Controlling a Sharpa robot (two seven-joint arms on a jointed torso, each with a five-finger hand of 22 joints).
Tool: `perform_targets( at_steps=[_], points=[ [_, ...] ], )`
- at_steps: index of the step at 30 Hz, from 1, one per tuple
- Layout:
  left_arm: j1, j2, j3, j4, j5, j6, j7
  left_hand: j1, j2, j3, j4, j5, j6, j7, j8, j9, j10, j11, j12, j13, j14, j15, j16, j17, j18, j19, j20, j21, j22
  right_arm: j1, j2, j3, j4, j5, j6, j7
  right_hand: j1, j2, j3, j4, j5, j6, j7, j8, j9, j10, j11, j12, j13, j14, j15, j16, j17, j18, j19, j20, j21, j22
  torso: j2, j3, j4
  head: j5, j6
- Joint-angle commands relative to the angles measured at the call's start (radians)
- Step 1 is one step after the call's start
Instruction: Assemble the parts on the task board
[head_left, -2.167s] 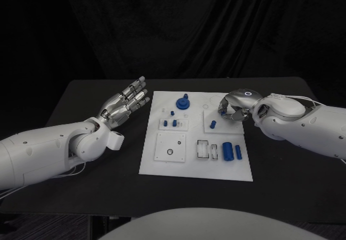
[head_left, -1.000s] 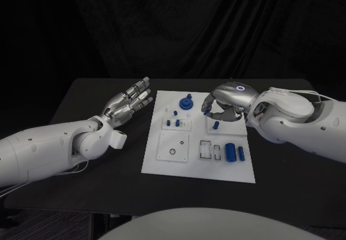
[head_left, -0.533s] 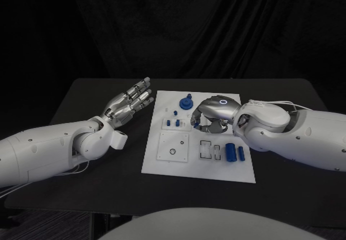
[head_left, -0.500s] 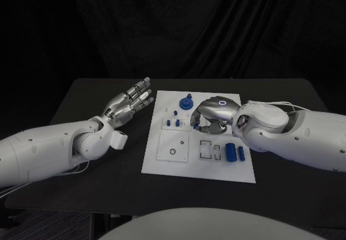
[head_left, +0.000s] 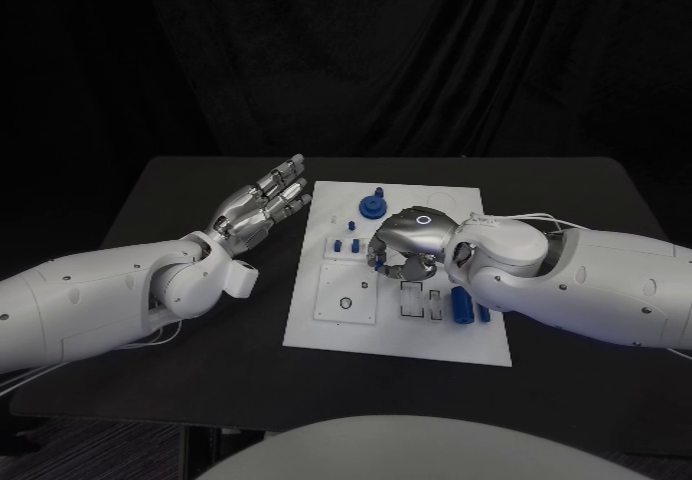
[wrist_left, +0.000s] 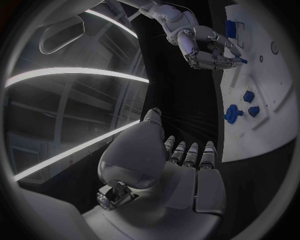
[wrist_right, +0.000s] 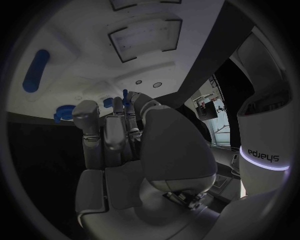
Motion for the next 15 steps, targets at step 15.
perform_targets(
  at_steps=[15],
  points=[
    [-0.002, 0.008, 0.001, -0.006, 0.001, 0.015, 0.075, 0.011, 0.006, 0.004, -0.010, 0.010, 0.002, 0.011, 0.004, 0.002, 0.000, -0.004, 0.001, 0.000, 0.003, -0.002, -0.004, -0.002, 0.012, 0.002, 0.003, 0.005, 0.001, -0.015, 0.027, 0.001, -0.001, -0.019, 0.017, -0.015, 0.006, 0.000, 0.000, -0.009, 0.002, -0.005, 0.005, -0.004, 0.002, 0.007, 0.004, -0.007, -0.003, 0.004, 0.005, 0.007, 0.003, -0.011, 0.004, 0.006, 0.005, 0.111, -0.001, -0.0005, 0.0011, 0.005, 0.000]
  ],
)
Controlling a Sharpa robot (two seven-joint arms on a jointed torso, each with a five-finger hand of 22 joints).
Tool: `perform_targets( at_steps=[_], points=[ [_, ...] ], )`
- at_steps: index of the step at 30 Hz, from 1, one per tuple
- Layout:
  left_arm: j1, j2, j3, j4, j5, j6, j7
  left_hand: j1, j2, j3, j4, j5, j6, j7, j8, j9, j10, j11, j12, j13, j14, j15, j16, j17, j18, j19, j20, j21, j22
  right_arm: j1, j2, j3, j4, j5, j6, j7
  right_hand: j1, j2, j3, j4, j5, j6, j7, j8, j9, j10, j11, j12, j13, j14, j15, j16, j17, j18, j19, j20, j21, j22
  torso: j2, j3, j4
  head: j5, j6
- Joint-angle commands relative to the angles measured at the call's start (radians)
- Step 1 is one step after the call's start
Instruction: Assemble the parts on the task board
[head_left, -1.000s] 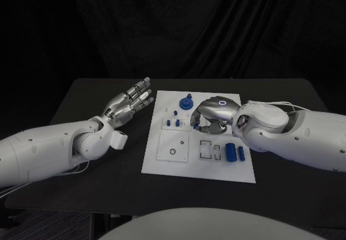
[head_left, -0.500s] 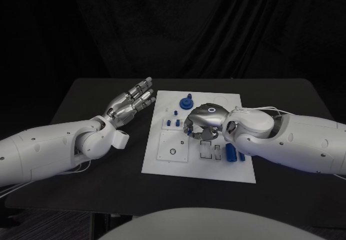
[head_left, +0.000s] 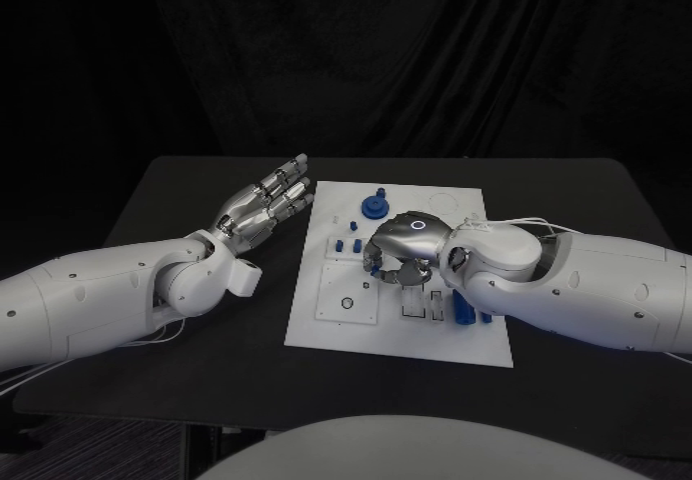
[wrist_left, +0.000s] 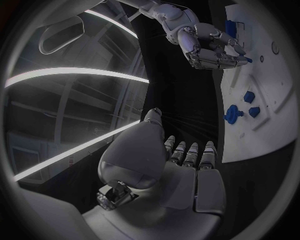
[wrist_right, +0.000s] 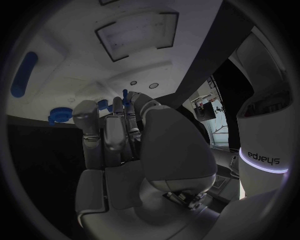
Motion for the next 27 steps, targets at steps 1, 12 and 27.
perform_targets(
  at_steps=[1, 12, 27],
  points=[
    [-0.002, 0.002, 0.001, -0.001, 0.001, 0.015, 0.074, 0.008, 0.002, 0.002, -0.007, 0.006, -0.002, 0.008, 0.004, 0.002, 0.000, -0.004, 0.001, 0.000, 0.003, -0.001, -0.004, -0.001, 0.012, 0.002, 0.003, 0.005, 0.001, -0.005, 0.005, 0.001, 0.001, -0.011, 0.008, -0.015, 0.006, 0.000, 0.000, -0.003, 0.002, -0.005, 0.005, -0.001, 0.002, 0.004, 0.001, -0.007, -0.001, 0.004, 0.005, 0.003, 0.001, -0.011, 0.004, 0.006, 0.005, 0.111, 0.000, -0.0008, 0.0002, -0.002, 0.000],
    [-0.002, 0.006, 0.001, -0.005, 0.001, 0.020, 0.069, 0.010, 0.005, 0.003, -0.009, 0.006, 0.000, 0.009, 0.004, 0.002, 0.000, -0.004, 0.001, 0.000, 0.003, 0.002, -0.004, -0.001, 0.012, 0.002, 0.004, 0.005, 0.001, -0.019, 0.018, 0.001, -0.010, -0.011, 0.020, -0.016, 0.007, 0.000, 0.001, -0.005, 0.002, -0.005, 0.006, -0.003, 0.002, 0.005, 0.001, -0.008, -0.002, 0.002, 0.005, 0.001, -0.003, -0.009, 0.002, 0.006, 0.000, 0.110, 0.001, -0.0008, 0.0007, -0.002, 0.000],
    [-0.002, 0.010, 0.001, -0.008, 0.001, 0.024, 0.066, 0.011, 0.006, 0.004, -0.009, 0.007, 0.000, 0.010, 0.004, 0.002, 0.000, -0.003, 0.001, 0.000, 0.003, 0.004, -0.004, -0.001, 0.012, 0.002, 0.005, 0.005, 0.001, -0.028, 0.029, 0.001, -0.024, -0.011, 0.029, -0.017, 0.008, 0.000, 0.001, -0.005, 0.002, -0.005, 0.006, -0.003, 0.003, 0.007, 0.001, -0.008, -0.002, 0.002, 0.005, 0.001, -0.003, -0.009, 0.002, 0.007, 0.000, 0.110, 0.001, -0.0007, -0.0010, -0.001, 0.000]
  ],
)
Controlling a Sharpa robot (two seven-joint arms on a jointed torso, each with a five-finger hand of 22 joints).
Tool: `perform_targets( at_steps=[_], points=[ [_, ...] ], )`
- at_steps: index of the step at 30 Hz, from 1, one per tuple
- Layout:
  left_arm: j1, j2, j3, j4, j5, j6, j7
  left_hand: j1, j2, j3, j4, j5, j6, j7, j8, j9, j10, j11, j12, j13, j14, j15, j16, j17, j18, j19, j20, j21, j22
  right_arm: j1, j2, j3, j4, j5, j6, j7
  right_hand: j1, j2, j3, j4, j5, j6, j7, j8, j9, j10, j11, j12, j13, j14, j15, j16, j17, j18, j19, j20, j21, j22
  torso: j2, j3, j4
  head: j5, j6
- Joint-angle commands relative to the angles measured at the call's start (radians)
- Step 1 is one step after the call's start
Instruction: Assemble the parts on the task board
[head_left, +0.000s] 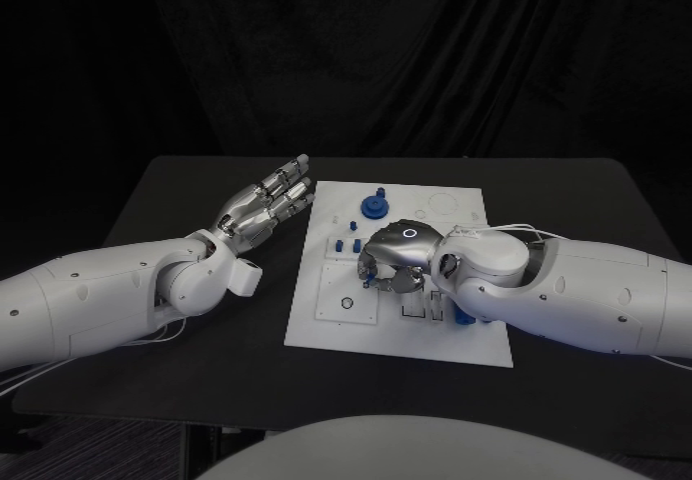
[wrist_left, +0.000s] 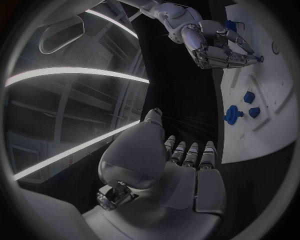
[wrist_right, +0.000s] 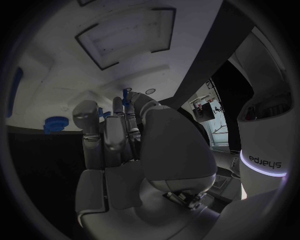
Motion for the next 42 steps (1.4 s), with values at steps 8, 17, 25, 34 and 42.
perform_targets(
  at_steps=[8, 17, 25, 34, 42],
  points=[
    [-0.002, 0.002, 0.001, 0.000, 0.001, 0.019, 0.063, 0.008, 0.002, 0.001, -0.008, 0.008, -0.004, 0.008, 0.004, 0.001, 0.000, -0.002, 0.001, 0.000, 0.003, 0.005, -0.004, -0.002, 0.012, 0.002, 0.006, 0.005, 0.001, -0.006, 0.006, 0.000, -0.002, -0.008, 0.010, -0.014, 0.008, 0.001, 0.001, -0.006, 0.002, -0.001, 0.004, 0.000, 0.002, 0.007, 0.000, -0.004, -0.001, 0.002, 0.005, 0.001, -0.001, -0.009, 0.002, 0.007, -0.001, 0.110, -0.001, 0.0002, -0.0002, 0.003, 0.000],
    [-0.002, 0.002, 0.001, 0.001, 0.001, 0.020, 0.071, 0.015, 0.004, 0.005, -0.017, 0.028, 0.003, 0.016, 0.006, 0.002, 0.002, 0.002, 0.006, 0.002, 0.003, 0.011, -0.004, -0.002, 0.010, 0.003, 0.010, 0.006, 0.003, -0.006, 0.010, 0.000, 0.002, -0.008, 0.014, -0.016, 0.009, 0.001, 0.002, -0.006, 0.002, 0.000, 0.004, 0.000, 0.002, 0.009, 0.000, -0.004, -0.002, 0.003, 0.005, 0.002, 0.000, -0.009, 0.002, 0.007, -0.001, 0.110, 0.000, 0.0001, 0.0020, 0.001, 0.000],
    [-0.003, 0.003, 0.001, 0.003, 0.001, 0.022, 0.077, 0.018, 0.006, 0.006, -0.021, 0.037, 0.006, 0.018, 0.006, 0.003, 0.004, 0.006, 0.013, 0.003, 0.003, 0.012, -0.004, -0.002, 0.010, 0.004, 0.012, 0.007, 0.004, -0.007, 0.008, 0.000, 0.009, -0.008, 0.026, -0.024, 0.009, 0.001, 0.002, -0.007, 0.002, 0.000, 0.004, 0.000, 0.002, 0.009, 0.000, -0.004, -0.002, 0.002, 0.005, 0.001, -0.001, -0.009, 0.002, 0.007, -0.001, 0.110, 0.000, 0.0003, 0.0005, 0.001, 0.000],
    [-0.003, 0.004, 0.001, 0.004, 0.001, 0.024, 0.078, 0.020, 0.008, 0.008, -0.023, 0.042, 0.010, 0.022, 0.007, 0.003, 0.006, 0.010, 0.018, 0.004, 0.003, 0.012, -0.004, -0.002, 0.010, 0.005, 0.013, 0.007, 0.005, -0.007, 0.006, 0.000, 0.011, -0.008, 0.040, -0.032, 0.009, 0.000, 0.002, -0.008, 0.002, -0.002, 0.006, -0.002, 0.003, 0.009, 0.001, -0.005, -0.002, 0.002, 0.005, 0.001, -0.002, -0.008, 0.001, 0.007, -0.003, 0.109, 0.000, 0.0000, -0.0016, 0.001, 0.000],
    [-0.004, 0.006, 0.001, 0.003, 0.001, 0.025, 0.077, 0.021, 0.010, 0.009, -0.024, 0.045, 0.010, 0.024, 0.007, 0.003, 0.006, 0.011, 0.018, 0.004, 0.003, 0.012, -0.004, -0.002, 0.010, 0.005, 0.013, 0.007, 0.004, -0.008, 0.007, 0.000, 0.008, -0.008, 0.046, -0.033, 0.002, -0.003, 0.009, -0.008, 0.003, -0.041, 0.015, -0.037, -0.006, -0.004, 0.010, -0.023, -0.009, -0.005, 0.012, -0.007, -0.015, -0.006, -0.008, 0.013, -0.018, 0.105, -0.001, 0.0011, -0.0021, 0.000, 0.000]
  ],
)
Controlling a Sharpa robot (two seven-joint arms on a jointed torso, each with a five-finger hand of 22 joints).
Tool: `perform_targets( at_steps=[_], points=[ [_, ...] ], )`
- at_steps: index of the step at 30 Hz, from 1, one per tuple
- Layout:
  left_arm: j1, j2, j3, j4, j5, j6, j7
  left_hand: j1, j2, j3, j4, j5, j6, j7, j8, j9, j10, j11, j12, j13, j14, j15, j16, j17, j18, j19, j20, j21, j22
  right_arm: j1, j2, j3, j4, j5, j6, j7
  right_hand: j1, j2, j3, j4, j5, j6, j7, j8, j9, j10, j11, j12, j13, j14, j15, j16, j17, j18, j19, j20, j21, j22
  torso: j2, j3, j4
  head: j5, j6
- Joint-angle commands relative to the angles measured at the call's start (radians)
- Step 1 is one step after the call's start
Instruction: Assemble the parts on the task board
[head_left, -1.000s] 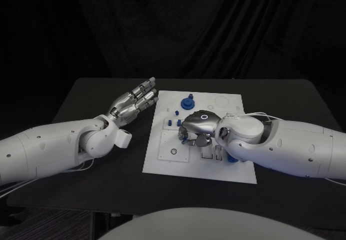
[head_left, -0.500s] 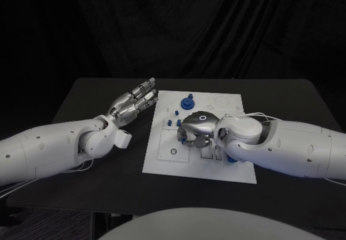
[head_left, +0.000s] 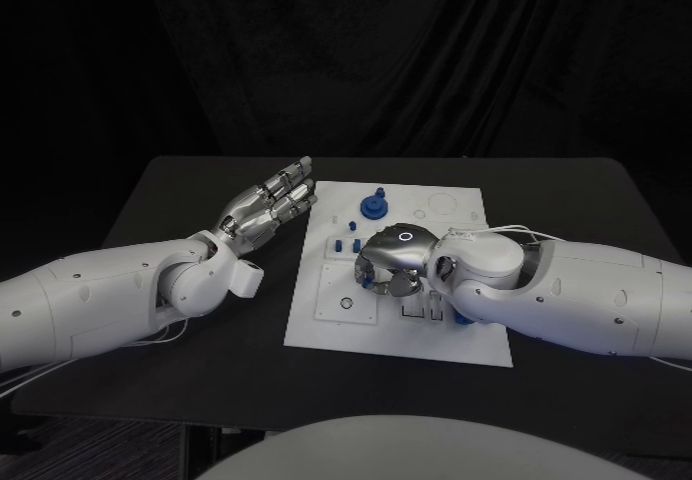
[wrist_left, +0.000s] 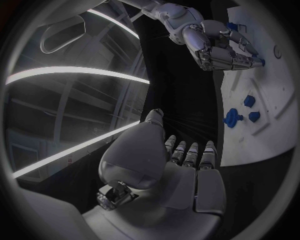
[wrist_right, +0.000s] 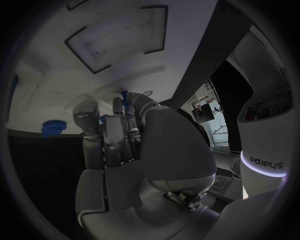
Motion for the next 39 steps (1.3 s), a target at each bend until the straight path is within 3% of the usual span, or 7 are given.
perform_targets(
  at_steps=[1, 10, 15, 21, 29, 34, 39],
  points=[
    [-0.002, 0.001, 0.001, 0.000, 0.001, 0.016, 0.076, 0.012, 0.001, 0.002, -0.006, 0.006, 0.001, 0.008, 0.003, 0.001, 0.001, 0.006, 0.003, 0.001, 0.000, 0.009, -0.004, -0.001, 0.011, 0.001, 0.009, 0.003, 0.001, -0.004, 0.000, 0.000, 0.000, -0.007, 0.019, -0.022, 0.001, -0.004, 0.004, -0.002, 0.003, -0.013, 0.002, -0.012, -0.006, -0.006, 0.008, -0.009, -0.002, -0.003, 0.008, -0.009, -0.006, -0.005, -0.006, 0.008, -0.011, 0.103, -0.001, 0.0005, -0.0010, 0.002, 0.000],
    [-0.002, 0.002, 0.001, -0.001, 0.001, 0.018, 0.073, 0.013, 0.003, 0.003, -0.007, 0.008, 0.003, 0.009, 0.003, 0.002, 0.001, 0.007, 0.003, 0.001, 0.000, 0.009, -0.004, -0.001, 0.011, 0.001, 0.009, 0.003, 0.001, -0.008, 0.003, 0.000, -0.005, -0.007, 0.027, -0.023, -0.012, -0.016, 0.016, 0.001, 0.002, -0.056, 0.002, -0.054, -0.024, -0.085, 0.026, -0.040, -0.010, -0.036, 0.018, -0.035, -0.046, 0.005, -0.045, 0.018, -0.071, 0.090, -0.002, -0.0002, -0.0007, 0.003, 0.000],
    [-0.003, 0.003, 0.001, -0.003, 0.001, 0.018, 0.071, 0.013, 0.004, 0.003, -0.007, 0.008, 0.003, 0.010, 0.004, 0.002, 0.001, 0.007, 0.003, 0.001, 0.000, 0.009, -0.004, -0.001, 0.010, 0.001, 0.010, 0.003, 0.001, -0.010, 0.004, 0.000, -0.007, -0.007, 0.033, -0.024, -0.034, -0.033, 0.012, 0.011, 0.001, -0.132, -0.035, -0.107, -0.047, -0.191, 0.047, -0.055, -0.010, -0.074, 0.022, -0.060, -0.087, 0.017, -0.089, 0.022, -0.139, 0.074, -0.002, -0.0004, 0.0012, 0.003, 0.000],
    [-0.004, 0.004, 0.001, -0.006, 0.001, 0.019, 0.070, 0.013, 0.004, 0.003, -0.007, 0.009, 0.002, 0.011, 0.003, 0.002, 0.001, 0.008, 0.002, 0.001, 0.000, 0.010, -0.004, -0.001, 0.010, 0.001, 0.010, 0.003, 0.001, -0.011, -0.003, 0.000, -0.006, -0.007, 0.022, -0.017, -0.068, -0.044, -0.021, 0.036, 0.000, -0.178, -0.061, -0.133, -0.065, -0.292, 0.050, -0.038, 0.005, -0.091, 0.023, -0.063, -0.100, 0.020, -0.103, 0.027, -0.169, 0.068, 0.000, -0.0006, 0.0018, 0.006, 0.000],
    [-0.006, -0.001, 0.001, -0.006, 0.001, 0.018, 0.067, 0.014, 0.005, 0.004, -0.008, 0.009, 0.002, 0.012, 0.003, 0.002, 0.001, 0.008, 0.002, 0.001, 0.000, 0.010, -0.004, -0.001, 0.010, 0.001, 0.010, 0.003, 0.001, -0.009, -0.036, 0.000, 0.012, -0.007, -0.058, 0.006, -0.065, -0.044, -0.044, 0.045, 0.001, -0.206, -0.079, -0.133, -0.080, -0.349, 0.047, -0.017, 0.013, -0.095, 0.022, -0.063, -0.107, 0.021, -0.102, 0.027, -0.183, 0.067, 0.000, -0.0003, 0.0015, 0.013, 0.000],
    [-0.007, -0.004, 0.001, -0.004, 0.001, 0.018, 0.066, 0.014, 0.005, 0.004, -0.008, 0.010, 0.002, 0.012, 0.003, 0.002, 0.001, 0.008, 0.002, 0.001, 0.000, 0.010, -0.004, -0.001, 0.010, 0.001, 0.010, 0.003, 0.000, 0.019, -0.080, 0.001, 0.044, -0.005, -0.114, 0.013, -0.058, -0.041, -0.045, 0.045, 0.001, -0.202, -0.081, -0.130, -0.082, -0.354, 0.046, -0.010, 0.015, -0.094, 0.021, -0.062, -0.106, 0.021, -0.099, 0.027, -0.180, 0.068, 0.000, 0.0005, 0.0013, 0.015, 0.000],
    [-0.008, -0.009, 0.001, -0.002, 0.001, 0.015, 0.065, 0.014, 0.005, 0.004, -0.008, 0.010, 0.003, 0.012, 0.003, 0.002, 0.001, 0.009, 0.003, 0.001, 0.000, 0.010, -0.004, -0.001, 0.010, 0.001, 0.010, 0.003, 0.001, 0.071, -0.141, 0.002, 0.091, 0.013, -0.136, -0.002, -0.058, -0.039, -0.051, 0.052, 0.002, -0.183, -0.077, -0.122, -0.083, -0.349, 0.045, 0.007, 0.018, -0.089, 0.020, -0.057, -0.101, 0.019, -0.091, 0.025, -0.171, 0.071, -0.001, 0.0006, -0.0004, 0.019, 0.000]
  ],
)
